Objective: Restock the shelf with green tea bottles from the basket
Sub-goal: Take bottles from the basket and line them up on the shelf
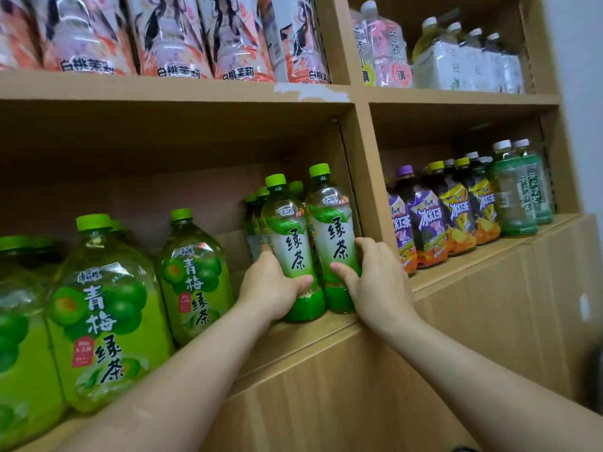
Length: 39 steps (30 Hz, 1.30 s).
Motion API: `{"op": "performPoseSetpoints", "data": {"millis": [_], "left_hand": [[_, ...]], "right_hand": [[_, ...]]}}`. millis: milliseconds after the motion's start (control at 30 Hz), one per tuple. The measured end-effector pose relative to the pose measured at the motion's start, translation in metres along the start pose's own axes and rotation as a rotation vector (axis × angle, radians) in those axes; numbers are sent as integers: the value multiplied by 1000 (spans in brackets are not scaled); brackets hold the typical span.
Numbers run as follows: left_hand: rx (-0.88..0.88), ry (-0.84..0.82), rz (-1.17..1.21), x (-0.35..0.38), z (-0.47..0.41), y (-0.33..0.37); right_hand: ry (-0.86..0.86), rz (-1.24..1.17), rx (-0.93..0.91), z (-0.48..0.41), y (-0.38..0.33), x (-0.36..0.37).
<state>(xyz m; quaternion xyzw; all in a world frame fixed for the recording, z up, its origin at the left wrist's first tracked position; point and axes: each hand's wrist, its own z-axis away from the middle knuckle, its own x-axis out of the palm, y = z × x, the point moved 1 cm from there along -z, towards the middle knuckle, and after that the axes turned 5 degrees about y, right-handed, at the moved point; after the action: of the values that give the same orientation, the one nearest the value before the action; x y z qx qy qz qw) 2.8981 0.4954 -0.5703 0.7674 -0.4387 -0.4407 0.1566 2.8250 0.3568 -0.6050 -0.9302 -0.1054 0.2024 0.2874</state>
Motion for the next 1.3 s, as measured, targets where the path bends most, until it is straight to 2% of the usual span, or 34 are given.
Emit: {"op": "performPoseSetpoints", "data": {"millis": [200,367,500,767,933,1033,1167,1300], "left_hand": [[6,85,-113,12,-11,-2],[40,192,-246,14,-13,-7],[62,187,-270,12,-13,-8],[55,129,-152,13,-10,-12],[14,41,-45,21,-17,-17],[-33,-18,68,22,-25,-17],[-50,-79,56,20,-28,-20],[-45,-14,35,21,-23,-20]], "right_hand": [[-74,309,-138,-15,-7,9],[-148,299,-188,-27,-7,14],[-200,320,-101,-34,-7,22],[-246,237,-55,-28,-5,24],[-167,154,-208,-16,-8,26],[-220,111,-207,-18,-5,28],[-232,66,-182,-18,-4,28],[-309,18,-152,-13,-6,19]]}}
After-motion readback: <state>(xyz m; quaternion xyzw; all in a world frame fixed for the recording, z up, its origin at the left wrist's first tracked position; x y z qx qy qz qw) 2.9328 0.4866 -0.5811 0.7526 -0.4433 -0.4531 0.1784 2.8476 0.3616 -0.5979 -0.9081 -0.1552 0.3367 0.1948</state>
